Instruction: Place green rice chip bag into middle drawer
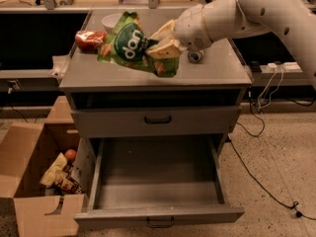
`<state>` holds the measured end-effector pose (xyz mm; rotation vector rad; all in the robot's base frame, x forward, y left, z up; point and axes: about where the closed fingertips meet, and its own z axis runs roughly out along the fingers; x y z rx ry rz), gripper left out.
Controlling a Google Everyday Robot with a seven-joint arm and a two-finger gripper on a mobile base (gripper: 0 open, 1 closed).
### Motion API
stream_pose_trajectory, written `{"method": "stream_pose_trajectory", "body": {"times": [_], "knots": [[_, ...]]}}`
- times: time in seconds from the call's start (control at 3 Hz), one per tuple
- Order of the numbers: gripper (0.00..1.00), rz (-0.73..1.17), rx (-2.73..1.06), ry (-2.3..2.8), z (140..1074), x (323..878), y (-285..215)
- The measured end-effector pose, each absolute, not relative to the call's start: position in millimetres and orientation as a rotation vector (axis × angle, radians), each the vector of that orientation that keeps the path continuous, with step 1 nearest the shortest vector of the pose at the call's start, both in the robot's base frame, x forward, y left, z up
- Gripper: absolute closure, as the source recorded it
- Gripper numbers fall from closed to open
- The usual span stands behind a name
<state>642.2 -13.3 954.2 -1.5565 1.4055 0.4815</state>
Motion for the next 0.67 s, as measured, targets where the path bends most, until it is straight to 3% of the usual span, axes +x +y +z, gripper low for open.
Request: {"method": "stream_pose_trajectory", "body": {"times": [0.67], "knots": [[1.00, 0.502, -1.611, 1.539, 915.9, 600.5, -56.2]]}}
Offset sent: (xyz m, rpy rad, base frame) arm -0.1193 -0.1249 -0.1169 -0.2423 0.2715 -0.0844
